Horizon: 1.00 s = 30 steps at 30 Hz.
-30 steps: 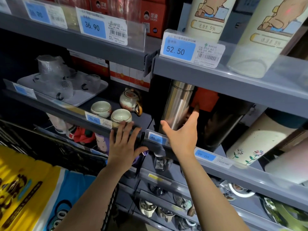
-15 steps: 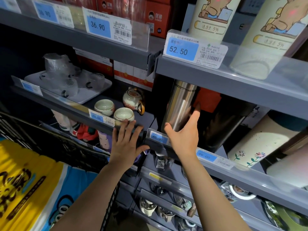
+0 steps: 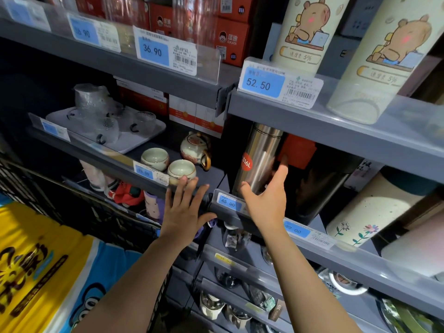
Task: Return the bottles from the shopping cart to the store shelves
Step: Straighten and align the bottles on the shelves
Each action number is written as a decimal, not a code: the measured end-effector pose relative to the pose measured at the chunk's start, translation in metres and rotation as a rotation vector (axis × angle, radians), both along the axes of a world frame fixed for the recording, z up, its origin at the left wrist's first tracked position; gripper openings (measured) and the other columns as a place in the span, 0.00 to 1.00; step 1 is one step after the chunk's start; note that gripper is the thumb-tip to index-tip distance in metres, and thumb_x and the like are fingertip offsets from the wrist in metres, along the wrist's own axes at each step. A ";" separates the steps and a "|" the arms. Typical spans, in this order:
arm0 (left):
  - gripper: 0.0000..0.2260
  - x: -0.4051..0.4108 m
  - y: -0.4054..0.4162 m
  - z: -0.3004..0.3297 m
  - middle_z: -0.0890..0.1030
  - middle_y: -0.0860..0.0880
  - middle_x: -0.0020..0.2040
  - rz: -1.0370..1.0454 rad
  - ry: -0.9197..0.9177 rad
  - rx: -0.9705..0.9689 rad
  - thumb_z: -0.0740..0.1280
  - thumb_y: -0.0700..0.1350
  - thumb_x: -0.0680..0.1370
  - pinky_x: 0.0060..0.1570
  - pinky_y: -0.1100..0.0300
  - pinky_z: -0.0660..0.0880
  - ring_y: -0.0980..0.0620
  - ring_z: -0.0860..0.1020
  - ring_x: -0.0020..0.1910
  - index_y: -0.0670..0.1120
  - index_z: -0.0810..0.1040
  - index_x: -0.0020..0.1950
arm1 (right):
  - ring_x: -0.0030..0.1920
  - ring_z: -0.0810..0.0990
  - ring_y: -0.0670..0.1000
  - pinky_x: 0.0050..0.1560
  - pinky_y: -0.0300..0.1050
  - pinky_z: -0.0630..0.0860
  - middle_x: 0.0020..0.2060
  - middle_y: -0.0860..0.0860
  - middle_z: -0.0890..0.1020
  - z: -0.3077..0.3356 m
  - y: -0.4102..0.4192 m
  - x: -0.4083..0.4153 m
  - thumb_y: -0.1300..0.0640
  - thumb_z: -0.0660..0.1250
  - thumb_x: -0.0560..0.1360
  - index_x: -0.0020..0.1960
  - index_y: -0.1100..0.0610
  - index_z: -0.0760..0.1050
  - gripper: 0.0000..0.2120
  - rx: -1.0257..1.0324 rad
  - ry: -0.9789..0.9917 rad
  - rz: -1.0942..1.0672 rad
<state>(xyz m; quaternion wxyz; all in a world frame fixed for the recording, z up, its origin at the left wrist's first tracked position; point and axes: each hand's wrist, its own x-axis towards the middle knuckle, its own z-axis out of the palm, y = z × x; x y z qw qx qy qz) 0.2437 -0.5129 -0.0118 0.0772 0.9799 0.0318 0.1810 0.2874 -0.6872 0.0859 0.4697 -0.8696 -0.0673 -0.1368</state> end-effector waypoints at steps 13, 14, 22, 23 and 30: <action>0.32 0.000 0.000 0.002 0.64 0.43 0.71 0.002 0.019 -0.006 0.42 0.68 0.79 0.64 0.32 0.64 0.39 0.59 0.73 0.49 0.63 0.72 | 0.43 0.77 0.52 0.43 0.49 0.77 0.50 0.53 0.77 0.000 -0.002 -0.001 0.54 0.74 0.70 0.66 0.52 0.55 0.34 -0.014 0.002 -0.015; 0.32 0.000 0.000 0.002 0.64 0.43 0.71 0.003 0.020 -0.006 0.41 0.68 0.79 0.64 0.32 0.64 0.39 0.59 0.73 0.49 0.63 0.72 | 0.42 0.77 0.52 0.42 0.49 0.76 0.49 0.53 0.77 0.000 -0.002 -0.001 0.55 0.73 0.70 0.64 0.51 0.56 0.32 -0.018 0.008 -0.001; 0.32 0.000 -0.001 0.002 0.64 0.44 0.71 0.010 0.032 -0.009 0.42 0.68 0.79 0.64 0.33 0.65 0.39 0.60 0.73 0.49 0.63 0.72 | 0.51 0.75 0.51 0.46 0.45 0.75 0.57 0.51 0.72 0.003 0.000 0.002 0.49 0.77 0.67 0.64 0.57 0.61 0.34 -0.066 0.003 -0.018; 0.32 0.000 -0.001 0.002 0.64 0.44 0.71 0.011 0.030 -0.008 0.42 0.68 0.79 0.64 0.33 0.64 0.39 0.59 0.73 0.49 0.63 0.72 | 0.50 0.76 0.51 0.46 0.46 0.76 0.57 0.51 0.72 0.003 0.000 0.002 0.49 0.77 0.67 0.64 0.57 0.61 0.34 -0.067 -0.001 -0.021; 0.31 -0.001 0.000 0.003 0.65 0.43 0.70 -0.008 0.000 -0.011 0.43 0.67 0.79 0.64 0.33 0.65 0.39 0.61 0.72 0.48 0.64 0.72 | 0.51 0.77 0.51 0.46 0.45 0.76 0.56 0.51 0.74 0.002 0.001 0.001 0.48 0.78 0.67 0.62 0.55 0.61 0.34 -0.052 -0.009 -0.025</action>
